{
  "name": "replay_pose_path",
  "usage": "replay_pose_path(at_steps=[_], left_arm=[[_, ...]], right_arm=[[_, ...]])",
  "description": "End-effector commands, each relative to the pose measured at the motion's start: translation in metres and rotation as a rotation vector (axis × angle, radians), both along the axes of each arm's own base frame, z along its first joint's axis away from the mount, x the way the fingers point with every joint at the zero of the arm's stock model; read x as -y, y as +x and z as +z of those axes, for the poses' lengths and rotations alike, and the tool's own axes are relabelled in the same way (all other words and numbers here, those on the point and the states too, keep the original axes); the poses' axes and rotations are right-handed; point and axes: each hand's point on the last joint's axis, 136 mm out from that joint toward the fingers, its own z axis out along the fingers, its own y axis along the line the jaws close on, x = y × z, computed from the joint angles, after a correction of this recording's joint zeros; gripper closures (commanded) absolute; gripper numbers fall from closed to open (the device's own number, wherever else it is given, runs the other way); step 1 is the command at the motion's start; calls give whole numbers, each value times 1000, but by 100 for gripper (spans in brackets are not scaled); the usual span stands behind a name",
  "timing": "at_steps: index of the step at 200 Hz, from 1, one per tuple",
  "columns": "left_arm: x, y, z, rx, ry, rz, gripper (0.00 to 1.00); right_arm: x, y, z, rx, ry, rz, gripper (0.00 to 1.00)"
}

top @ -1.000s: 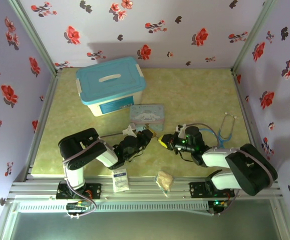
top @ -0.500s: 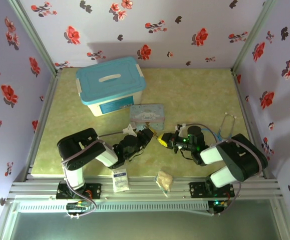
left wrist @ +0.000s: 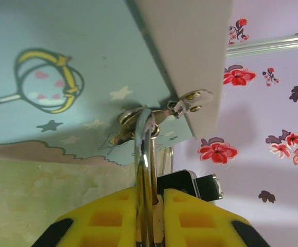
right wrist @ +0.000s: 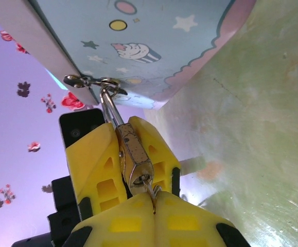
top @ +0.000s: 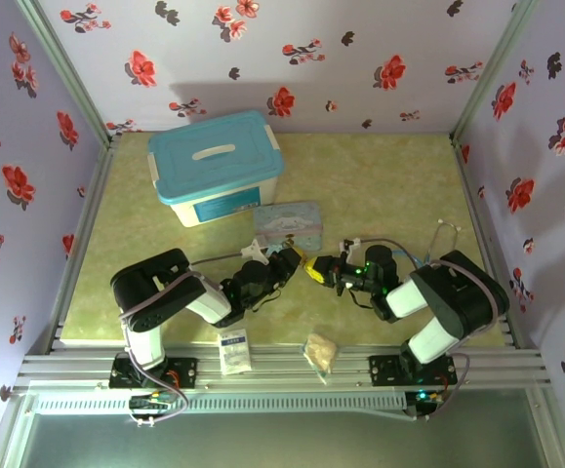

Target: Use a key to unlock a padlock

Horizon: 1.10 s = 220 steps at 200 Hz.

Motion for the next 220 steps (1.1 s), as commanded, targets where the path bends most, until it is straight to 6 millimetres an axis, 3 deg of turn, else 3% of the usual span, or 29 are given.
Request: replay_pose_path(at_steps=[1,37,82,107,120,135,157,167,191,220], left_arm=[[38,-33,31,26,-122,-198,100],[43,-34,29,9,-133,-208,100],[44,-35,38,26,-146,-215,100],[41,-36,39,22,-150,-212,100],[40,-35,38,23,-147,-210,100],[40,-34,38,27,-142,-205,100],[37,-32,34,24,-132,-191,100],[34,-30,31,22,-124,-176,100],[22,-26,22,23,-93,-129,100],[14,-25,12,13,-67,-103,100]], right_arm=[[-10,21,22,148,-76,-38,100],[-6,17,22,223,-301,-36,100],[-15,27,39,92,-9,-68,100],[-27,32,62,89,179,-37,100],[-29,34,57,83,177,-25,100],[-27,32,45,95,112,-20,97],[-20,26,26,97,-21,-11,72],[-15,22,18,102,-89,-4,66],[9,5,-11,96,-332,23,59],[52,-15,-24,195,-668,57,54]])
